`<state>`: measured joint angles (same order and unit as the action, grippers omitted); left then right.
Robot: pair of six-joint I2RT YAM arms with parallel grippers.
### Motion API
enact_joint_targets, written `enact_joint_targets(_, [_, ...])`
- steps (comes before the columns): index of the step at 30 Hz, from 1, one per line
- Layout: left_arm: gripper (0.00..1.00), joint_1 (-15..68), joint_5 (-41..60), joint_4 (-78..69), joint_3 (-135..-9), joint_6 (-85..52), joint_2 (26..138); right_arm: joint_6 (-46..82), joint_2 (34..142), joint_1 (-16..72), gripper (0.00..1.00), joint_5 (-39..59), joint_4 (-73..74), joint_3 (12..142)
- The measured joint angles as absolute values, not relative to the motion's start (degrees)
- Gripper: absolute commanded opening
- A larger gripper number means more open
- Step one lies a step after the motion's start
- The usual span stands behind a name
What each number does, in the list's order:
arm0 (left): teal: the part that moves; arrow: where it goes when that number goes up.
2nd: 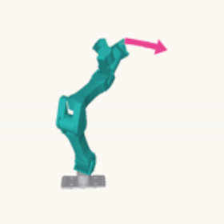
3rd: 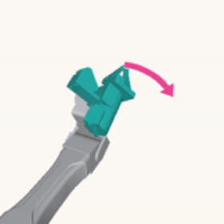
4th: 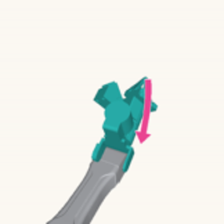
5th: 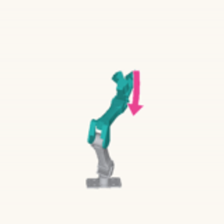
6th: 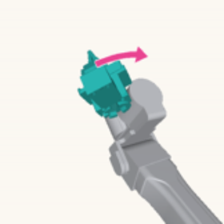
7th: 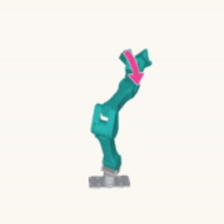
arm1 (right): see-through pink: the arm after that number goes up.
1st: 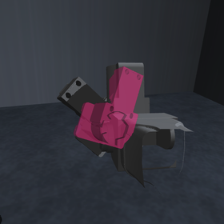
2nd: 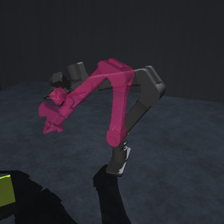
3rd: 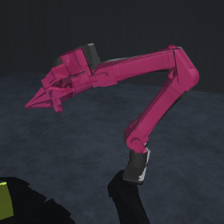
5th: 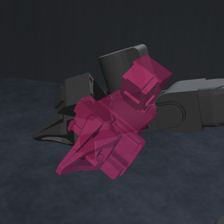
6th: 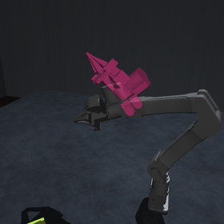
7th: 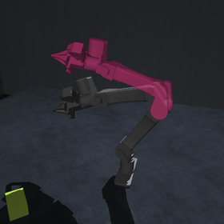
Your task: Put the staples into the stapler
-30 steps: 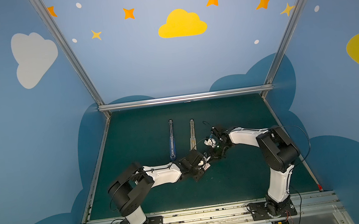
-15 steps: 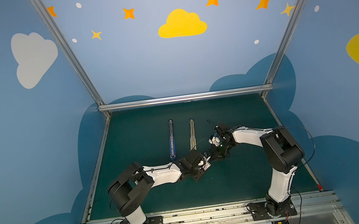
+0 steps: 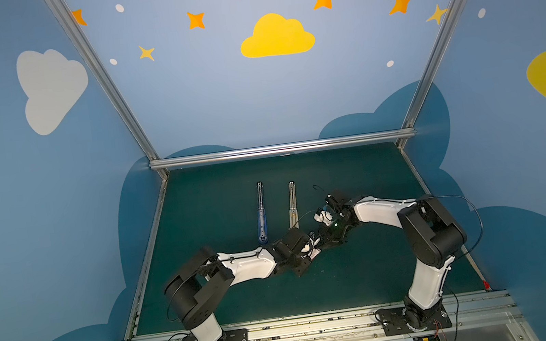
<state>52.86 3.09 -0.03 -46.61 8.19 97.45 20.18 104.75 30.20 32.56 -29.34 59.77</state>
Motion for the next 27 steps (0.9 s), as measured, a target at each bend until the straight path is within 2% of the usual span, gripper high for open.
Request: enact_joint_targets(27, [0.34, 52.90, 2.90, 0.03, -46.61, 8.19, 97.43, 19.77, 105.54, 31.05, 0.21, 29.32, -30.79, 60.80])
